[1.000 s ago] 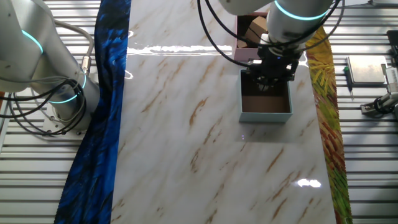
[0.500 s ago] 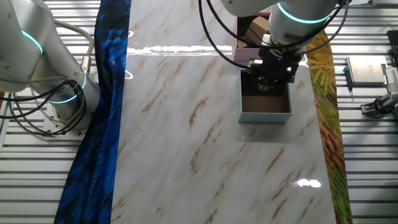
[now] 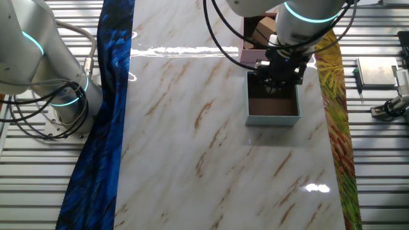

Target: Move an object from one box to another

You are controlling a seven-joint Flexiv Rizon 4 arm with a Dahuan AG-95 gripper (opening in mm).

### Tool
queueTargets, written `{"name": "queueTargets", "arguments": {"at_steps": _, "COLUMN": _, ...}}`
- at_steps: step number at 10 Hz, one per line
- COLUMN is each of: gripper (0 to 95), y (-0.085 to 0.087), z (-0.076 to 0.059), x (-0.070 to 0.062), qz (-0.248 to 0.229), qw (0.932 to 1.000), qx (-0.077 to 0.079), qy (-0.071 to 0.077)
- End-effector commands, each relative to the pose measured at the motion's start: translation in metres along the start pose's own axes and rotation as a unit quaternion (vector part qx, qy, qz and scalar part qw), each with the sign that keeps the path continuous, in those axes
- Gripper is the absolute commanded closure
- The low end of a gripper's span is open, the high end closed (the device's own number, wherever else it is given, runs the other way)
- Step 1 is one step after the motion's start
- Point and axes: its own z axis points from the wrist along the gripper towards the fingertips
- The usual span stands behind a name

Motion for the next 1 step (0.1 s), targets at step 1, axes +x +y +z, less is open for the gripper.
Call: {"name": "queueTargets", "arguments": {"at_steps": 1, "gripper": 95.0, "y": -0.0003, "z": 0.0002, "x": -0.0004, "qz": -0.002, "qw": 1.0, "qx": 0.001, "qy": 0.002}}
